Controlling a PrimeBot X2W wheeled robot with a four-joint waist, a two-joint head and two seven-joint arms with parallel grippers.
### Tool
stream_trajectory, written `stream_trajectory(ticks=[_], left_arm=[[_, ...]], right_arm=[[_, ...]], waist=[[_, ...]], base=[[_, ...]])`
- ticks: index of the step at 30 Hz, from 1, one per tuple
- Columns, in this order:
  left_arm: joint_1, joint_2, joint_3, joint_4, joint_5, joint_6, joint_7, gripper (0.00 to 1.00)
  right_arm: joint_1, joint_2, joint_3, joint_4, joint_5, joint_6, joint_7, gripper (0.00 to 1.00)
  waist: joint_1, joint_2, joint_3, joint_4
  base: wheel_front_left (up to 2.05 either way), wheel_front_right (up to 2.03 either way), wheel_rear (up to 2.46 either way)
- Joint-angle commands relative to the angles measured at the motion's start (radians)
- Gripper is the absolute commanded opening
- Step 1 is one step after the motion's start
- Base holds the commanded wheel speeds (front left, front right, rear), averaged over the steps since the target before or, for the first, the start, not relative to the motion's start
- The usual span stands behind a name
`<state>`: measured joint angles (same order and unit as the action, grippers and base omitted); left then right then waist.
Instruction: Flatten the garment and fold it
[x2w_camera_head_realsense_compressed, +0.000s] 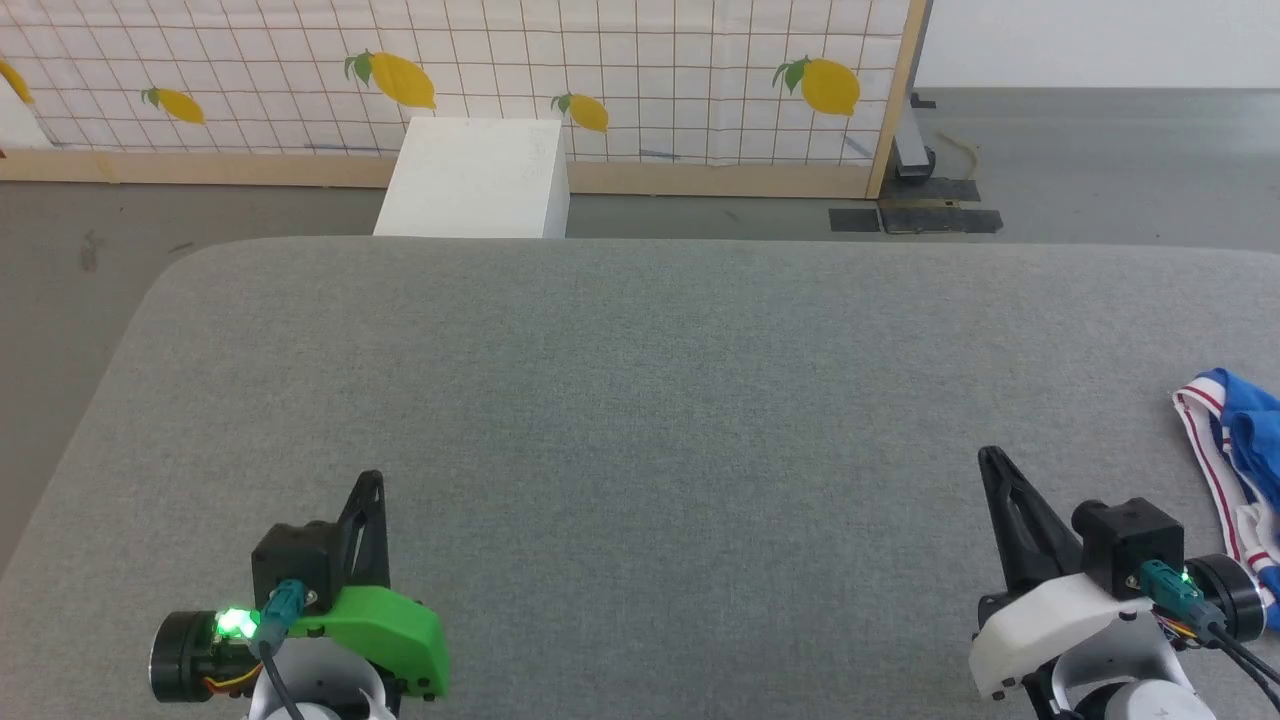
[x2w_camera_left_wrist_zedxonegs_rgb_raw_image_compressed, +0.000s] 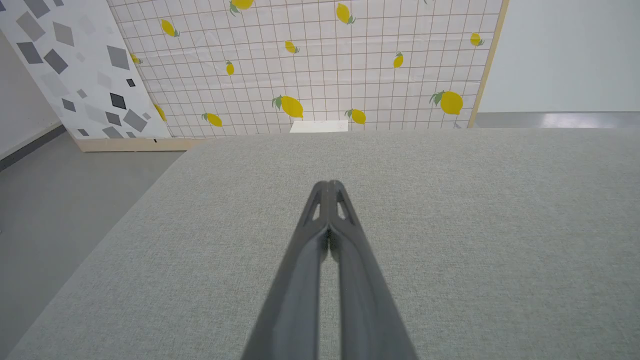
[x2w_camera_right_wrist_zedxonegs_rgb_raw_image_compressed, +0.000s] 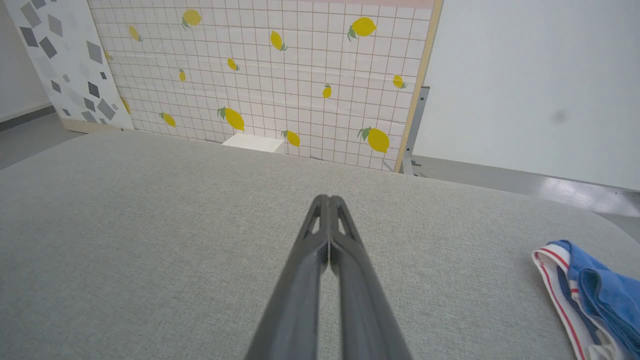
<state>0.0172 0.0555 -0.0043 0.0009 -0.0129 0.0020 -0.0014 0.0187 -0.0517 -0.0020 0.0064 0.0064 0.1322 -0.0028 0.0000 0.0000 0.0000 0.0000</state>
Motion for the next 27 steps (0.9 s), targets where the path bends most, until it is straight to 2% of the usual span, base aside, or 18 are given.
stream_trajectory(ticks=[1, 27], left_arm=[[-0.017, -0.005, 0.004, -0.001, 0.013, -0.002, 0.001, 0.0], [-0.017, -0.005, 0.004, -0.001, 0.013, -0.002, 0.001, 0.0]], right_arm=[[-0.019, 0.001, 0.002, -0.006, -0.006, -0.002, 0.003, 0.0], [-0.019, 0.001, 0.002, -0.006, -0.006, -0.002, 0.003, 0.0]], waist=[[0.0, 0.0, 0.0, 0.0], [0.0, 0.0, 0.0, 0.0]], base=[[0.0, 0.0, 0.0], [0.0, 0.0, 0.0]])
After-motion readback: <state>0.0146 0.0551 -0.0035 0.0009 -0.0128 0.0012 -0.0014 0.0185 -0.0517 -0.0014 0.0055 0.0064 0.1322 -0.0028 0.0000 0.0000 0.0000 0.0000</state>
